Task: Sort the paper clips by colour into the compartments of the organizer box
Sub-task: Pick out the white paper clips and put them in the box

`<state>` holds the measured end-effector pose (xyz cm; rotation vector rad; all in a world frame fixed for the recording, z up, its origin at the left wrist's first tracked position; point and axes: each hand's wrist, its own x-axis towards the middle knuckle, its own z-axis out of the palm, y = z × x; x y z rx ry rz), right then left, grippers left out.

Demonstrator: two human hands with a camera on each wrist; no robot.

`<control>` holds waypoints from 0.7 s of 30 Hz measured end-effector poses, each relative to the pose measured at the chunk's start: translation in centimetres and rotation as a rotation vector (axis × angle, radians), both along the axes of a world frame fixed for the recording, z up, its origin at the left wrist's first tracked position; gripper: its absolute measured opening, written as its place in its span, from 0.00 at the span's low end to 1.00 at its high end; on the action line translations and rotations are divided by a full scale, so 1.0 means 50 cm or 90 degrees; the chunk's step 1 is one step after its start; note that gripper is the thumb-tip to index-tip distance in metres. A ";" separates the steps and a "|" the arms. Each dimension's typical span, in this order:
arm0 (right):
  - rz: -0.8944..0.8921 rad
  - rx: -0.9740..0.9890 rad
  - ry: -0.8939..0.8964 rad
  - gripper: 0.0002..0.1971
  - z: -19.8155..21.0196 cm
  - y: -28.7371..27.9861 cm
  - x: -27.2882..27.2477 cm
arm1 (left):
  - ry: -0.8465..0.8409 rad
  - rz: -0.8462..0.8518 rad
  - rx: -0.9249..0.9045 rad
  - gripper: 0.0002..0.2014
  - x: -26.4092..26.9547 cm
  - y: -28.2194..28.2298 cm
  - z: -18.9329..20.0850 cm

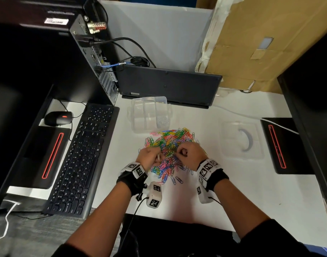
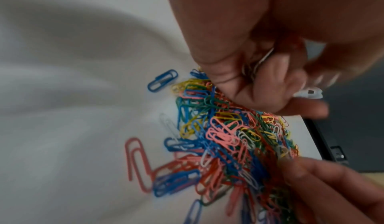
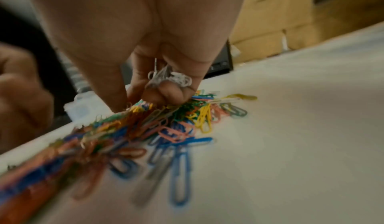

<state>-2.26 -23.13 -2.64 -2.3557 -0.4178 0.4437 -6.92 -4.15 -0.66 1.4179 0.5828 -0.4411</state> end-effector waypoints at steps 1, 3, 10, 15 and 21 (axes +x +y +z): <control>-0.057 0.036 0.026 0.03 -0.003 -0.005 -0.002 | 0.002 0.010 -0.006 0.15 0.000 0.001 -0.003; -0.185 0.129 0.148 0.04 -0.003 -0.012 -0.004 | 0.013 0.008 -0.002 0.16 0.001 0.001 -0.008; -0.398 0.621 0.651 0.14 0.022 -0.013 -0.007 | -0.124 -0.159 0.269 0.01 -0.008 0.003 -0.027; -0.415 0.632 0.690 0.11 0.033 -0.005 -0.010 | -0.187 -0.242 0.470 0.12 -0.018 0.011 -0.039; -0.507 0.595 0.698 0.08 0.028 -0.009 -0.019 | -0.190 -0.338 0.568 0.15 -0.021 0.008 -0.042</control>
